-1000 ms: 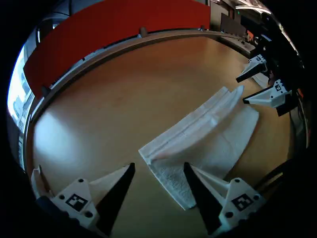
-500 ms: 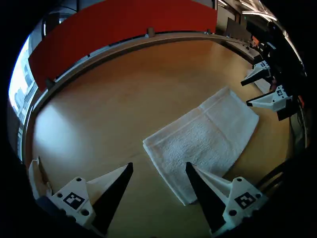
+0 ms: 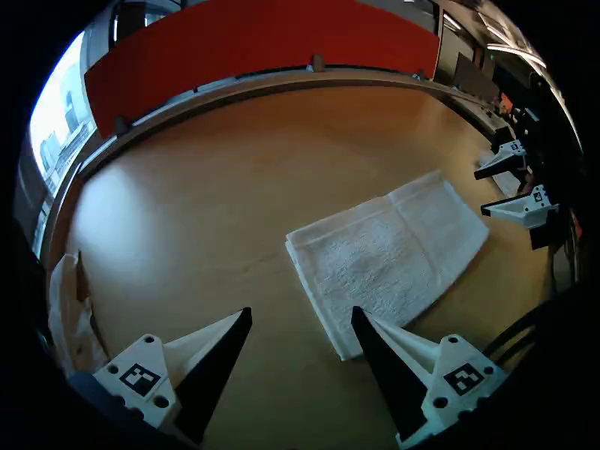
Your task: Fold towel
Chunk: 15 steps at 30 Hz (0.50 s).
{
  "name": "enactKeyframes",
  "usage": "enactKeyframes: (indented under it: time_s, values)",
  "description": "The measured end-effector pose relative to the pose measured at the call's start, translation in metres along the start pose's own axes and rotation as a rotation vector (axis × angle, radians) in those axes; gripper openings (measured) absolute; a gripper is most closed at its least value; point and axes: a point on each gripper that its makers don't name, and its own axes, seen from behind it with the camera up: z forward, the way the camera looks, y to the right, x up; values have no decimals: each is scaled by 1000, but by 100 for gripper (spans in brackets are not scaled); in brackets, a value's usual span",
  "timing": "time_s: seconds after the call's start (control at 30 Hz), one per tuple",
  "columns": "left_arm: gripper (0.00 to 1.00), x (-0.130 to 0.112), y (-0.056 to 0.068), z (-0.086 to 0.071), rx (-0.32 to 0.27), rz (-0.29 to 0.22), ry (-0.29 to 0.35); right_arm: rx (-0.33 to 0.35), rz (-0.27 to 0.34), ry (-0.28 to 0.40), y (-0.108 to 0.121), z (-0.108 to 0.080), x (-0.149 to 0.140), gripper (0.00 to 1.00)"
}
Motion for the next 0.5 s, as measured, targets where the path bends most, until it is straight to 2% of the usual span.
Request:
enactKeyframes:
  time_s: [0.27, 0.5]
  values:
    - [99, -14, -10, -18, 57, -79, 29, 21, -18, 6, -7, -4, -4, 100]
    - [99, -22, -21, -32, 114, -114, 77, 47, -40, 9, -15, -7, -6, 100]
